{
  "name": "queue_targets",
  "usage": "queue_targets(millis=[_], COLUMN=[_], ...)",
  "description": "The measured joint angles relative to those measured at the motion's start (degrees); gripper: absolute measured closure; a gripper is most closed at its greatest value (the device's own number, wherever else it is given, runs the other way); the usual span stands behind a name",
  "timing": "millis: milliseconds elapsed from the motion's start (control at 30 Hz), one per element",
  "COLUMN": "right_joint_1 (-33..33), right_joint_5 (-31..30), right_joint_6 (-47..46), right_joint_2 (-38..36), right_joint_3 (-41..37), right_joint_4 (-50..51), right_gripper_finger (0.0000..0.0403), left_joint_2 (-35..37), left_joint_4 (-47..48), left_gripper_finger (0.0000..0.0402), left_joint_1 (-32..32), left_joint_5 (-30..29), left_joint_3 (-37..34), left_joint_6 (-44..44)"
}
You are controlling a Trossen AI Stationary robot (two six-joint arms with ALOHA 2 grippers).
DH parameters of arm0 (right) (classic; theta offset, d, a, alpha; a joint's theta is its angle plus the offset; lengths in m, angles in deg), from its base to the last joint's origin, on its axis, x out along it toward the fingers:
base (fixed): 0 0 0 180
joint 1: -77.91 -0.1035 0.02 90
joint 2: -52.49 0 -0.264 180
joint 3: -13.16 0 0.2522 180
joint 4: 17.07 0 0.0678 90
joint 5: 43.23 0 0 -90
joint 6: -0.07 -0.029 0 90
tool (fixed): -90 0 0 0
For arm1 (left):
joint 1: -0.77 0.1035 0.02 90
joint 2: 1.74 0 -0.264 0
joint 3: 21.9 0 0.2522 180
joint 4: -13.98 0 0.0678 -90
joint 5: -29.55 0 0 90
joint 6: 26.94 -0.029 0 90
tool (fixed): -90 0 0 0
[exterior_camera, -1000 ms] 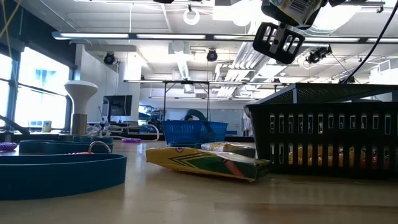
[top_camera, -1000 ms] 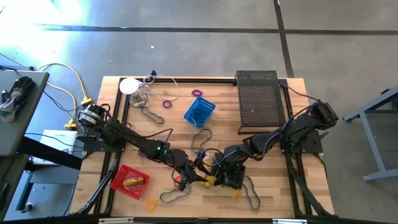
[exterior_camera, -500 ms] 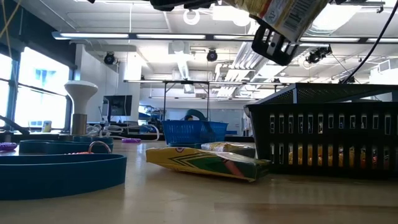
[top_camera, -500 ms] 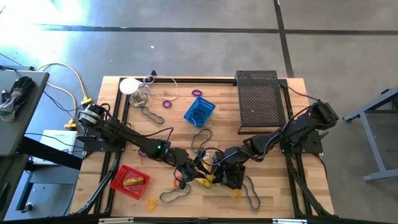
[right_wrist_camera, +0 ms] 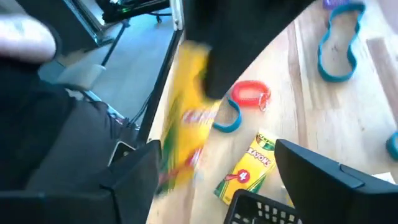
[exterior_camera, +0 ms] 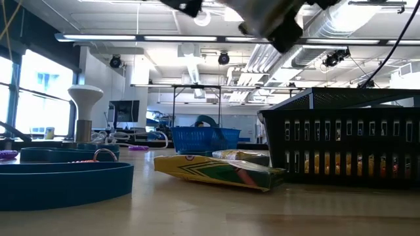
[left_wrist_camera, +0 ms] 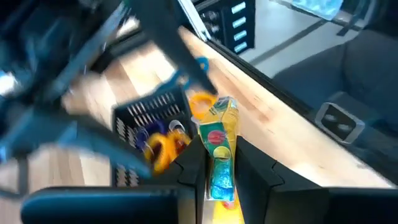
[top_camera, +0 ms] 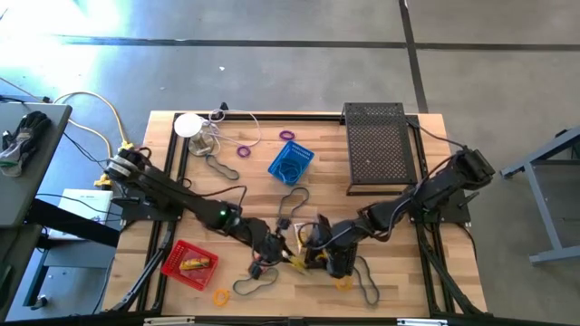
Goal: Pick & Place Office Desk Supplies
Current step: Put the bottom crayon box into the red bin
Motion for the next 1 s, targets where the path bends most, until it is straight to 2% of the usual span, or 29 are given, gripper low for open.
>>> queue_targets(millis=[167, 267, 433, 533, 833, 1000], right_joint_1=[-2.59, -3.26, -2.26, -1.67, -1.41, -1.47], right_joint_5=[-2.93, -2.97, -3.93, -3.94, -3.92, -3.85], right_joint_6=[11.93, 16.34, 16.87, 14.9, 13.96, 13.96], right_joint_2=[0.0, 0.0, 0.0, 0.0, 0.0, 0.0], right_joint_3=[0.0, 0.0, 0.0, 0.0, 0.0, 0.0], right_joint_4=[-3.39, -5.06, -5.32, -5.21, -5.64, -5.31], right_gripper_finger=[0.0094, 0.0095, 0.01, 0.0099, 0.0099, 0.0098], left_joint_2=[7.94, 13.8, 22.48, 26.0, 27.61, 25.02], left_joint_4=[15.19, 24.71, 37.51, 44.21, 63.84, 75.63], left_gripper_finger=[0.0346, 0.0346, 0.0346, 0.0346, 0.0346, 0.0346], left_joint_1=[-1.14, -2.09, -5.55, -8.0, -12.1, -13.38], left_joint_5=[-2.68, -3.29, -2.74, 0.56, 4.24, 6.0], left_joint_3=[0.0, 0.02, 0.07, 0.07, 0.07, 0.04], left_joint_6=[11.28, 22.44, 41.98, 51.89, 71.59, 77.05])
